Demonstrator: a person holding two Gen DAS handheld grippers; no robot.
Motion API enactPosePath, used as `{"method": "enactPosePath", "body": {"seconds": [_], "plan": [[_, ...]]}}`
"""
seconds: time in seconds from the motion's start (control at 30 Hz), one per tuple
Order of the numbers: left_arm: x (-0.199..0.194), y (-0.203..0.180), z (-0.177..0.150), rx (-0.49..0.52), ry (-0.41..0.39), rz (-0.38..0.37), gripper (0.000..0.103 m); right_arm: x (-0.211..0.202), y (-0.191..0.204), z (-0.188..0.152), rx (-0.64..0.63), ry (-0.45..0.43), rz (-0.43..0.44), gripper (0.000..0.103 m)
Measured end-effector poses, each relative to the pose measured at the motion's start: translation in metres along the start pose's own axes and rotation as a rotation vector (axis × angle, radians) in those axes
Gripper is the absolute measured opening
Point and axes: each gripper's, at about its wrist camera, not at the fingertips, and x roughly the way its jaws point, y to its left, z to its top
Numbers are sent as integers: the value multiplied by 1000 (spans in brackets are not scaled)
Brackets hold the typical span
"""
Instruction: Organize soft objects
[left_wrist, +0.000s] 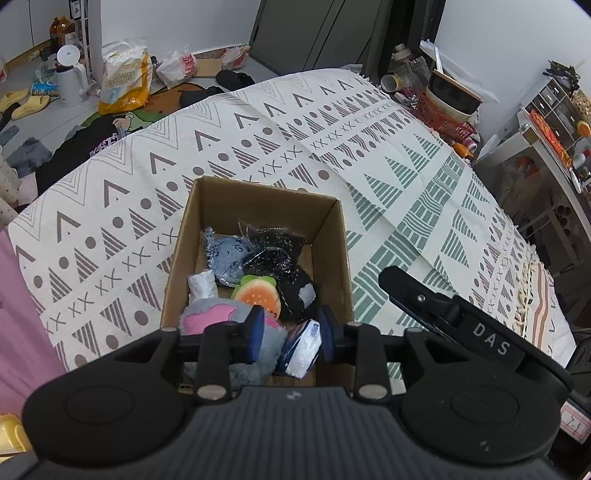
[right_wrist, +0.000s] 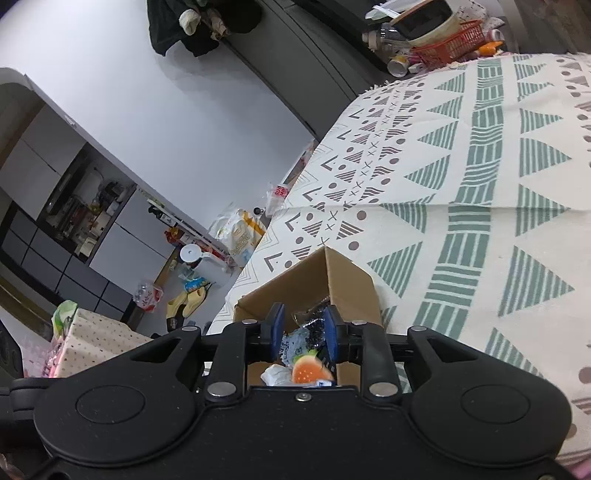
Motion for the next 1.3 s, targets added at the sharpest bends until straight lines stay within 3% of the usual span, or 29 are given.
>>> {"method": "enactPosePath", "body": {"seconds": [0.13, 0.3, 0.73, 1.0, 1.2, 1.3], "plan": [[-10, -7, -1, 27, -19, 27, 54, -12, 1, -2, -10, 3, -20, 47], [-20, -12, -6, 51, -44, 58, 69, -31, 6, -2, -45, 5, -57, 59], [-63, -23, -25, 102, -110, 94, 78, -90, 20, 4, -134, -61, -188, 92], [-101, -18, -32, 77, -184, 76, 91, -116, 37, 6, -174, -75, -204, 103], [-123, -15, -40, 76, -217, 71, 102, -139, 52, 1, -216, -109, -221, 103], [-133, -10, -47, 68, -224, 54, 102, -149, 58, -1, -223, -119, -215, 103]]}}
